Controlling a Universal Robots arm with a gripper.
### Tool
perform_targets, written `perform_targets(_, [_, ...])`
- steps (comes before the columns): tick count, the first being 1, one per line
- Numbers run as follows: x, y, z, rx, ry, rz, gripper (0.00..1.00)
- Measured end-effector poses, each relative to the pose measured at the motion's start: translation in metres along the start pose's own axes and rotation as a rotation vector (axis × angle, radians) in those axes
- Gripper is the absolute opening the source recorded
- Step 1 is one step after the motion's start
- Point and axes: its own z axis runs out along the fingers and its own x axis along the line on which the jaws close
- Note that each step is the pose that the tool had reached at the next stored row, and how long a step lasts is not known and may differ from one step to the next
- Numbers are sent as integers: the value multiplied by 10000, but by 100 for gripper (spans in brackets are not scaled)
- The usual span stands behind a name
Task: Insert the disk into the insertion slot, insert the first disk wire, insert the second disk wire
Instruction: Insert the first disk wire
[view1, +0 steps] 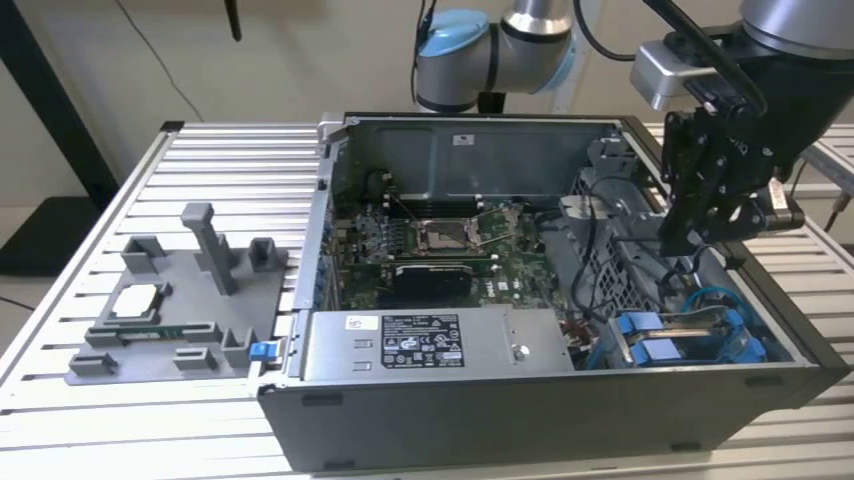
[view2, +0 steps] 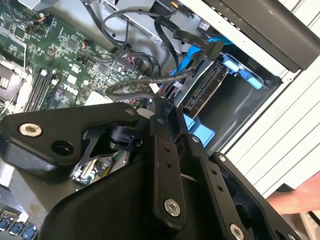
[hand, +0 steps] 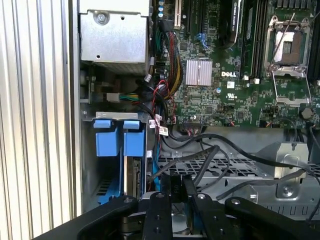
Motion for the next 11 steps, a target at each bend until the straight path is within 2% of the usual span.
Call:
perform_targets(5, [0,2,8,2,-3,-3,100])
perform_targets(11, [2,11,28,67,-2,-7,100])
